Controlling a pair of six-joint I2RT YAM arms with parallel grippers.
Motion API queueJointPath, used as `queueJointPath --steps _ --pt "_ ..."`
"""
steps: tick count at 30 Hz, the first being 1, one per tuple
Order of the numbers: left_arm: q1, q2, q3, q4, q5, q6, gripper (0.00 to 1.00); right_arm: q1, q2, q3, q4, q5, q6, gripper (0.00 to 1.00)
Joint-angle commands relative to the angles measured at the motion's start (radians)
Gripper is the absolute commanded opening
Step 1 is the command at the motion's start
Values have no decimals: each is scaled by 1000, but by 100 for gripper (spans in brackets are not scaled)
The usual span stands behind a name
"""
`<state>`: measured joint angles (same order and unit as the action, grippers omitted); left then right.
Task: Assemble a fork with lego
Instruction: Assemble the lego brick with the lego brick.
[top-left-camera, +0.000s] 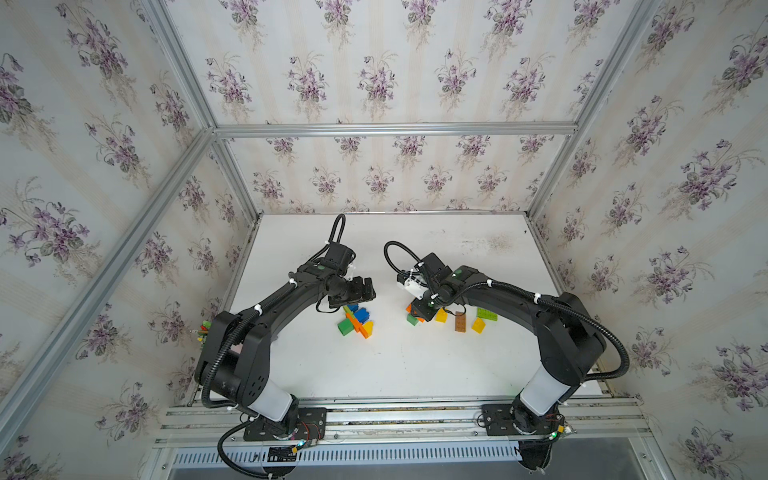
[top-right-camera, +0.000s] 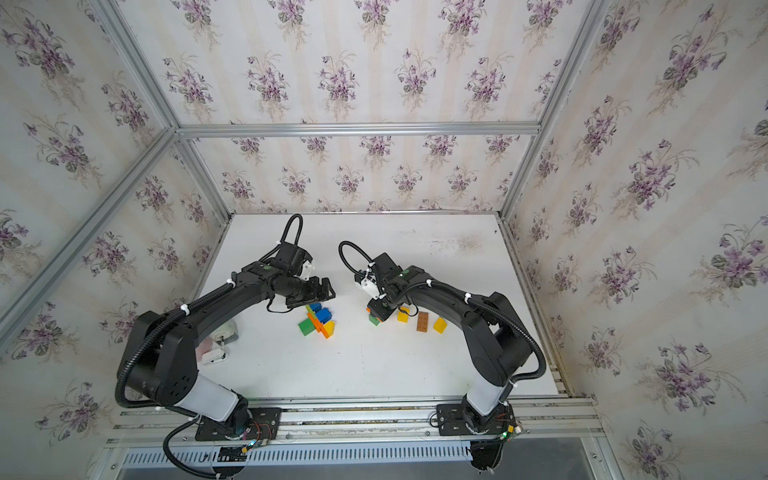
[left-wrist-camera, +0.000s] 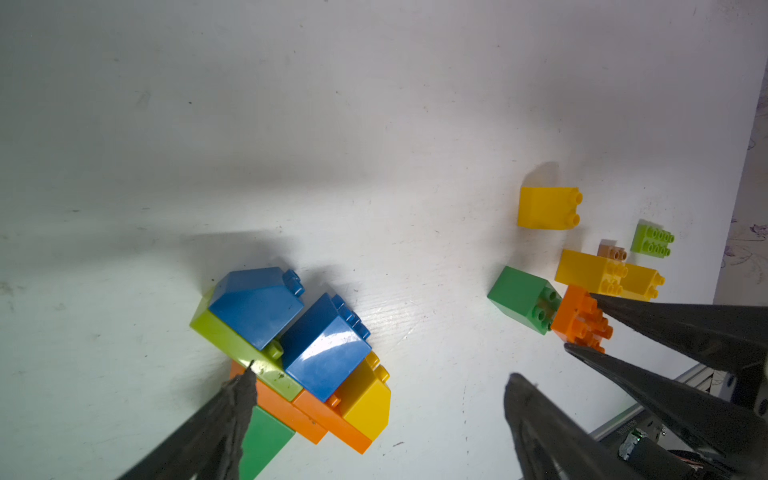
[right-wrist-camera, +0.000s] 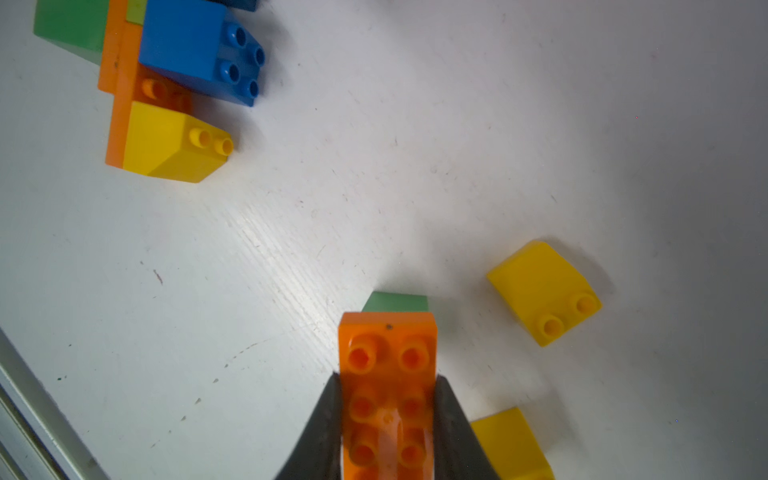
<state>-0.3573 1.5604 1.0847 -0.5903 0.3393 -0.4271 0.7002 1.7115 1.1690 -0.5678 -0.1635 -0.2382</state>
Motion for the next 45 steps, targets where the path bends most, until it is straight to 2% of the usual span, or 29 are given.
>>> queueJointPath --steps 1,22,31,37,45 --pt "4 -1 -2 17 3 9 95 2 14 9 -5 36 -4 21" --pt "15 4 -25 38 13 3 95 11 60 12 -1 17 16 21" --pt "25 3 -35 38 13 3 94 28 92 24 -42 76 13 20" --pt "33 0 -41 40 13 5 94 38 97 -2 -67 114 -26 18" --pt "41 -6 -42 33 13 7 94 47 110 -47 -80 88 -150 17"
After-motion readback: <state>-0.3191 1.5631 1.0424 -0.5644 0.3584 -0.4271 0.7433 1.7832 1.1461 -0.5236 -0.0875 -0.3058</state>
